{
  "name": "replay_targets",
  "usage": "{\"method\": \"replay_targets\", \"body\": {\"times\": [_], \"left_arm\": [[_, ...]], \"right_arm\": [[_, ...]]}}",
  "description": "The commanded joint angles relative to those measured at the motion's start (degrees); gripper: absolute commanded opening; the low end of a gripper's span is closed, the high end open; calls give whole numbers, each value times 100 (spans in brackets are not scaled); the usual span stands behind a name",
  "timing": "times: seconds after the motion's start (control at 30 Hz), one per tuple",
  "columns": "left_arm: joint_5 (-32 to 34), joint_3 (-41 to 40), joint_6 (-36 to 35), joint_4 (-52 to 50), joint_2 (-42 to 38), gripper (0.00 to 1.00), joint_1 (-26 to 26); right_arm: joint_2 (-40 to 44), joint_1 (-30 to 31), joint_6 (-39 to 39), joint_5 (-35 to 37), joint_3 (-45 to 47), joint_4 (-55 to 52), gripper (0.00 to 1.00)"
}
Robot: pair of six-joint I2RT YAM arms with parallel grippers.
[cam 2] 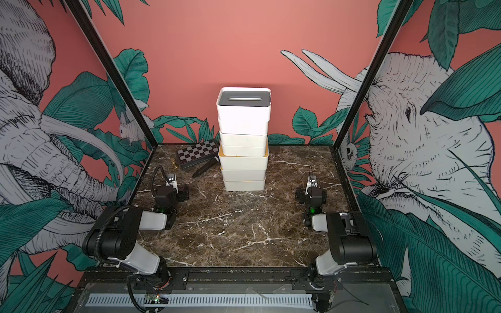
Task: Stack the tissue boxes
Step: Reset both arms
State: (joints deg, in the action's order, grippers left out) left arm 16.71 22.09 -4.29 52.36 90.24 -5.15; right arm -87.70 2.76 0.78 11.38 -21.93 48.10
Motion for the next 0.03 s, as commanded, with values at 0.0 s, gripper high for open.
{"method": "replay_targets", "body": {"times": [0.0], "left_arm": [[-81, 14, 9, -52, -164, 100, 26]], "right_arm": [[13, 31, -42, 63, -68, 107, 99]]}}
